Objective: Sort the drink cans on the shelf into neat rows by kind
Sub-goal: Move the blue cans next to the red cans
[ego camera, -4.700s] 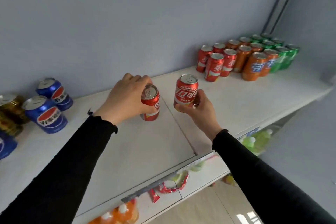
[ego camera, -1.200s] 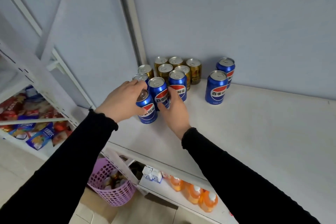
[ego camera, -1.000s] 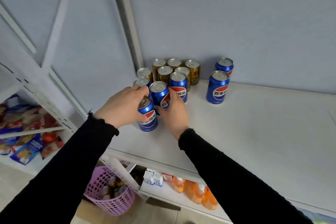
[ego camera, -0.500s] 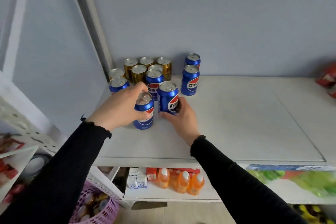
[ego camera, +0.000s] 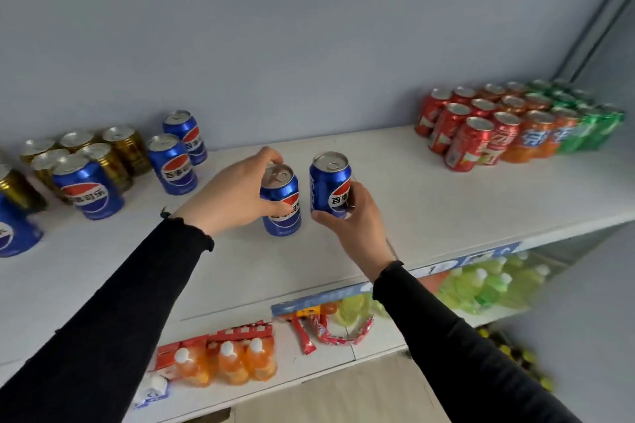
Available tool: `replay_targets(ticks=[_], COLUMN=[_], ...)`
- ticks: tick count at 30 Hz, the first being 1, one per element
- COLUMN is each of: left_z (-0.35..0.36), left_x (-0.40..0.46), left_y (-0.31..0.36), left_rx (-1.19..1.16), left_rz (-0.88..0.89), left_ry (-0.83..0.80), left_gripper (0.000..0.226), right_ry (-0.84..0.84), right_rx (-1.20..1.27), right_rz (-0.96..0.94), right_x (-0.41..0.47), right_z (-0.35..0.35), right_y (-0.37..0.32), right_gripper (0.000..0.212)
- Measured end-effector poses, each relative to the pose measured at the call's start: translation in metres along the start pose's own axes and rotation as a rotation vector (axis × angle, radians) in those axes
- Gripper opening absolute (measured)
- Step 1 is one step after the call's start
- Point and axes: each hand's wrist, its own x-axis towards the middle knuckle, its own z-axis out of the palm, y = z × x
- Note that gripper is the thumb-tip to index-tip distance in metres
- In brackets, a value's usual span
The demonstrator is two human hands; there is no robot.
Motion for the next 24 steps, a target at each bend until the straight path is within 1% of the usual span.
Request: replay_targets(ticks=[5,10,16,19,24], left_z=[0.043,0.067,0.077,0.078,0.084], left_x=[0.058,0.113,0.188,0.222,0.268], left_y=[0.067,0.105,0.111,0.106,0.095], left_rx=[-0.043,-0.051,0.003,0.028,0.055], left_rz=[0.016,0.050,0.072,0.071,0.072], left_ry=[0.012,-0.001,-0.011,-0.025,-0.036], left_gripper=[0.062,0.061,0.058,0.060,0.061], right_ry=[0.045,0.038,0.068,0.093,0.153], right_rx=[-0.090,-0.059,0.012,0.039,0.010], right_rz=[0.001,0.072,0.145,0.164,0.169], right_x=[0.031,0.072,0.141,0.175,0.222], right_z=[-0.089,-0.137,-0.140,-0.131,-0.114], right_y=[0.045,0.064,0.079,0.088,0.096], right_gripper=[0.056,0.057,0.067,0.066,0.066])
